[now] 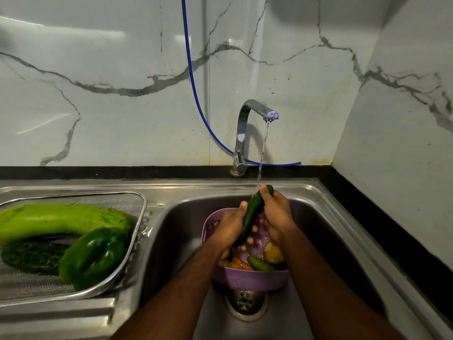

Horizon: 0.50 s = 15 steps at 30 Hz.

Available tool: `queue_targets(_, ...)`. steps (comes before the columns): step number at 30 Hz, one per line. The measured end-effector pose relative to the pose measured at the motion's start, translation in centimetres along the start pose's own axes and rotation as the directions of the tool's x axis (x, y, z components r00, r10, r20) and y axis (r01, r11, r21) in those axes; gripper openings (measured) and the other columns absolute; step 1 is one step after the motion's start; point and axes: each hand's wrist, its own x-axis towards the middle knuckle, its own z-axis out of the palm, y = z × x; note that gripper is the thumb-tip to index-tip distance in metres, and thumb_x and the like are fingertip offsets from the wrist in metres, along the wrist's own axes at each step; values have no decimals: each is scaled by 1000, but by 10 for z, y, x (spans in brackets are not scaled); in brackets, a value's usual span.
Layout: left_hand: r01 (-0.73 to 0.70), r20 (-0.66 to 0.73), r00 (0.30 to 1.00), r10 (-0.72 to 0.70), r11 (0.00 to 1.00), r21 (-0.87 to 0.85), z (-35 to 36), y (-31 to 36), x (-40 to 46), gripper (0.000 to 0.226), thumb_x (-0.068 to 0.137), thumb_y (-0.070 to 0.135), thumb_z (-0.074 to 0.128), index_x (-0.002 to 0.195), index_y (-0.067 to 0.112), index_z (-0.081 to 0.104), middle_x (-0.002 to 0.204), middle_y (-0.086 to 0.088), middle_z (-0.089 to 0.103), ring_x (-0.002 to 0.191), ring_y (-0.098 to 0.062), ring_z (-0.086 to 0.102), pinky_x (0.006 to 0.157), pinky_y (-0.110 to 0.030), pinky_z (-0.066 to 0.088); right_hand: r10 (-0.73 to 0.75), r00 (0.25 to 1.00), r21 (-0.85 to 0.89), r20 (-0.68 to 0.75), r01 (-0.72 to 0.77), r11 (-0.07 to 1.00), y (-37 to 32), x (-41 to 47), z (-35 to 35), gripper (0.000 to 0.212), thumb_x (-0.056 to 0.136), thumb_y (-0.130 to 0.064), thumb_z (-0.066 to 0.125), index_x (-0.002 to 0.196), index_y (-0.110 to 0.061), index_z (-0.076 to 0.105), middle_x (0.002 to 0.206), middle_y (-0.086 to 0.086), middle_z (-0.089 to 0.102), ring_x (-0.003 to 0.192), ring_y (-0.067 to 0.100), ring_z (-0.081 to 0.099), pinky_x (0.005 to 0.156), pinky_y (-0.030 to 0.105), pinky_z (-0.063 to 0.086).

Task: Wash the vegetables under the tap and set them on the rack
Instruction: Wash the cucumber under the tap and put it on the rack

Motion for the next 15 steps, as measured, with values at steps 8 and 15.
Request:
queue_targets(8,54,-44,997,-60,992,-116,-3,2,1,45,108,41,29,97,10,60,59,1,52,43,-9,40,40,-22,28,46,976,459,-213,59,886,-15,11,-17,25,99,-35,65,122,-29,56,125,8,65,113,27,65,93,44,57)
queue_targets(15,-57,-11,998,56,948,-313,-2,4,1,24,104,21,50,115,2,60,88,-10,72,60,-15,66,55,-24,56,89,975,544,-205,38,838,-13,12,-19,44,102,-29,60,145,-27,49,134,11,59,109,25,63,91,45,58)
